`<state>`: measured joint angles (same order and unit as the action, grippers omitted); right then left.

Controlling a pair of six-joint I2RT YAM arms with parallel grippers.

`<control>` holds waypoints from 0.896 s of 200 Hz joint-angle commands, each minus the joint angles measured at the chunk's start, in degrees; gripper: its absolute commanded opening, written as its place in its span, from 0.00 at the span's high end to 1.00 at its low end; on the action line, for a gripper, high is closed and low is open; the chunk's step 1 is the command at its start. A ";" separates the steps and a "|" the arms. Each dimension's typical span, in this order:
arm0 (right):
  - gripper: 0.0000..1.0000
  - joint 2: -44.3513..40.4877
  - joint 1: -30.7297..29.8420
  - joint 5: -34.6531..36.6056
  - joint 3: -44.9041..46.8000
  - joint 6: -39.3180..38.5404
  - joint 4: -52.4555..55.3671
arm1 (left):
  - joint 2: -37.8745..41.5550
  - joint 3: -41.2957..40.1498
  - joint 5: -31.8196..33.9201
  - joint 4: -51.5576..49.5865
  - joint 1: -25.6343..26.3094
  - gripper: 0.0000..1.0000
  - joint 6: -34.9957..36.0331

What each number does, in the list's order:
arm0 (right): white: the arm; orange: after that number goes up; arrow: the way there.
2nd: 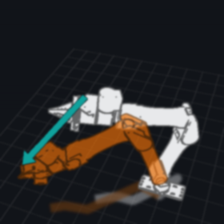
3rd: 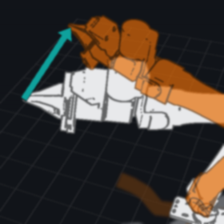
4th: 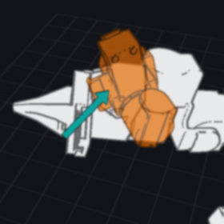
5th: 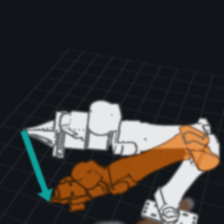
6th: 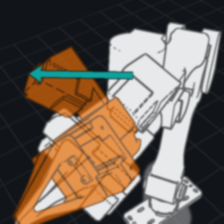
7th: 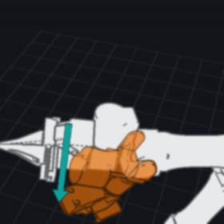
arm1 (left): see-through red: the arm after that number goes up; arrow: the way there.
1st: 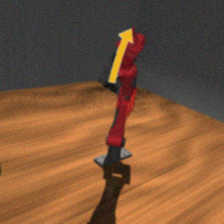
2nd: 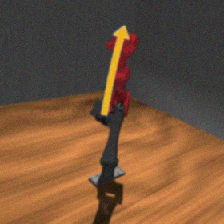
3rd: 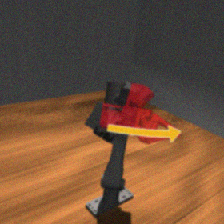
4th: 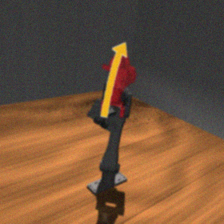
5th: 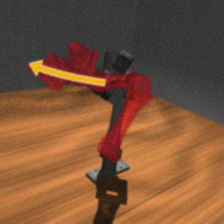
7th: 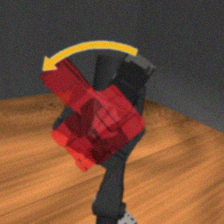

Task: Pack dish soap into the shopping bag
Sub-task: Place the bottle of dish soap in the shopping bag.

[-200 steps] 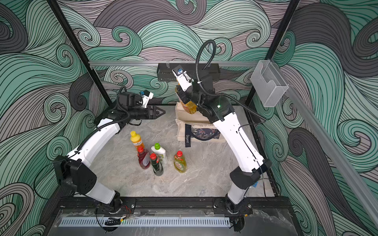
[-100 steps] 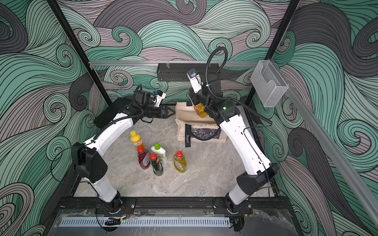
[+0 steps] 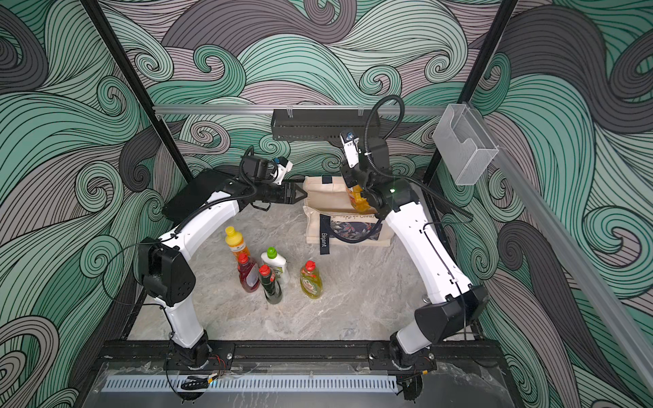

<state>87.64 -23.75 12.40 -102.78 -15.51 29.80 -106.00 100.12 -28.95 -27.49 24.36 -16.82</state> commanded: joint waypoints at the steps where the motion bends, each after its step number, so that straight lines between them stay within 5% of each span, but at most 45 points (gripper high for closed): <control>1: 1.00 -4.97 1.18 1.93 -0.82 0.54 -13.10 | -1.27 2.70 0.39 -0.91 0.68 0.39 0.92; 179: 1.00 -6.91 3.27 10.20 10.11 3.86 -20.32 | -4.66 5.57 0.91 -2.48 1.94 0.54 0.17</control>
<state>86.13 -20.93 17.32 -91.66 -10.63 22.31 -109.69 103.24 -28.67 -28.80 25.82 -16.71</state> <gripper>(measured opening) 0.368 0.469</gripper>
